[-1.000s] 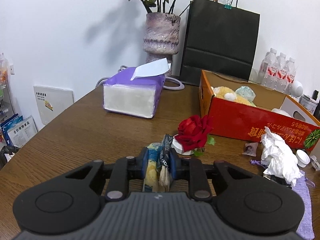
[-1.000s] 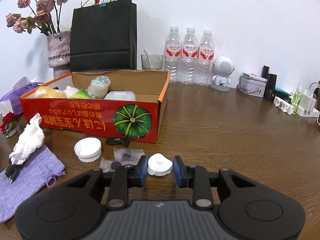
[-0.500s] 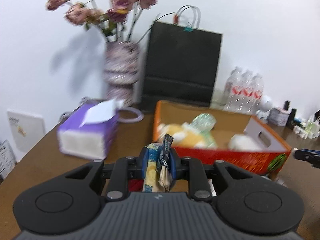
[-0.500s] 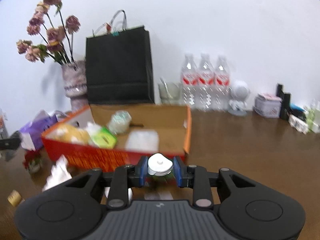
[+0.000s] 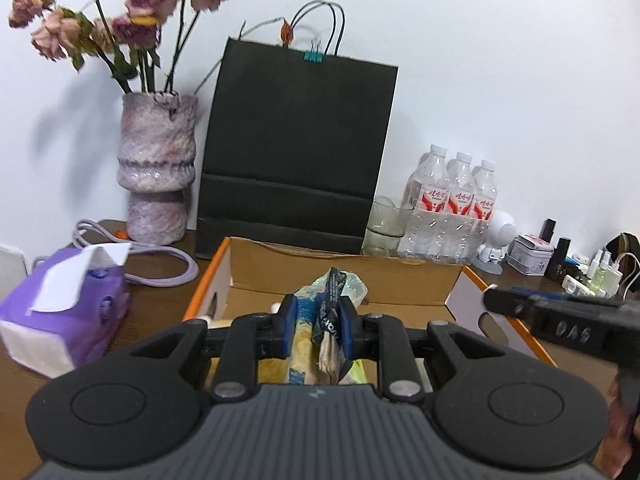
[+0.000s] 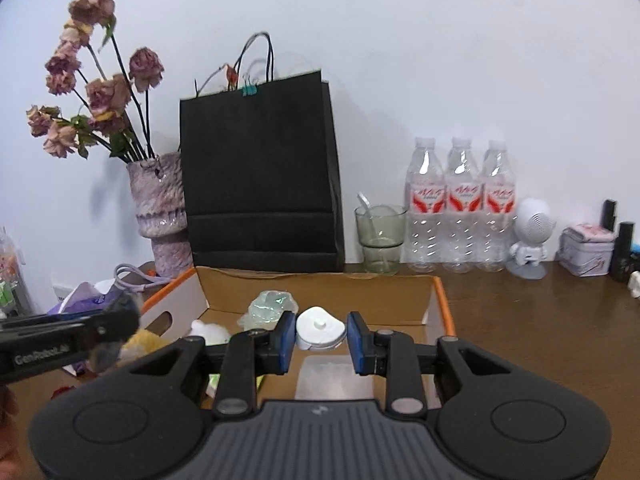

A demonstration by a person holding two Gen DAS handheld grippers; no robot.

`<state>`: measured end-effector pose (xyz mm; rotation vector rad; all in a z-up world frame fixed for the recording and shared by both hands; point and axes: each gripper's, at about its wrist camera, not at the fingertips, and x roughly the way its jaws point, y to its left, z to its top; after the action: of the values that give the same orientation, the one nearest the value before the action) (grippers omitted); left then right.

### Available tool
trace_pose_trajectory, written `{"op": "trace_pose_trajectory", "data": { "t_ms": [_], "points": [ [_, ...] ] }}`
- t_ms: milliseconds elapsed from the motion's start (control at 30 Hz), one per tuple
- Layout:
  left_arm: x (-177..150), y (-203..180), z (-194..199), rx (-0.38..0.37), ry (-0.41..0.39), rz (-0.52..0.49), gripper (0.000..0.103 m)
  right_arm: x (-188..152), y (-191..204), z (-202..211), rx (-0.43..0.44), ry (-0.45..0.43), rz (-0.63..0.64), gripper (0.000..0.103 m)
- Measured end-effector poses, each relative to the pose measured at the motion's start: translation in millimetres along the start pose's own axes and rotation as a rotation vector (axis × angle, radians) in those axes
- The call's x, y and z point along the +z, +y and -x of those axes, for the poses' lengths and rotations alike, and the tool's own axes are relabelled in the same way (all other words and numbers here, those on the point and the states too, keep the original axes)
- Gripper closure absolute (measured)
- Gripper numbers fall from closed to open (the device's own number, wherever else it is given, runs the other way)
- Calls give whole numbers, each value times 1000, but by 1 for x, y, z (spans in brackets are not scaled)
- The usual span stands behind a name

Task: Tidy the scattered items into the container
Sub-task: 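Carry the tissue pack and cream jar into the box and release both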

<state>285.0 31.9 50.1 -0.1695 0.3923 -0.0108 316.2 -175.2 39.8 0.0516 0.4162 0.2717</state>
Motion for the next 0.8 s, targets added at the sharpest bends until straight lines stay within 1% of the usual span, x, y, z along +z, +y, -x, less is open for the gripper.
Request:
{"op": "trace_pose_trajectory", "data": {
  "t_ms": [100,200,300,400,433,500,533,567,600,633,667,700,800],
  "points": [
    [5,0,-21,6,10,32,81,-1,2,-19,-2,31,1,77],
    [1,0,-37,13,40,33,81,-7,2,-30,-9,65,8,77],
    [-6,1,-45,18,68,24,81,-11,-1,-35,-10,87,-1,77],
    [-9,3,-49,32,79,24,80,-13,-4,-37,-15,95,-7,77],
    [-9,3,-49,35,79,23,79,-13,-4,-38,-16,98,-9,77],
    [-9,4,-48,50,77,24,72,-13,-5,-38,-16,104,-11,76],
    [-9,4,-47,60,74,24,63,-13,-5,-38,-16,106,-14,76],
    [-8,4,-46,69,71,23,45,-12,-5,-38,-17,105,-19,68],
    [-8,4,-45,78,68,24,32,-11,-6,-37,-21,104,-25,46],
    [-7,3,-43,89,63,27,4,-10,-6,-35,-23,98,-30,32],
    [-6,2,-41,104,45,26,0,-9,-7,-34,-22,90,-29,6],
    [-5,1,-38,116,29,17,0,-8,-6,-32,-22,81,-25,0],
    [-4,-5,-33,121,7,-16,0,-5,-6,-30,-16,82,-15,0]
  ]
}}
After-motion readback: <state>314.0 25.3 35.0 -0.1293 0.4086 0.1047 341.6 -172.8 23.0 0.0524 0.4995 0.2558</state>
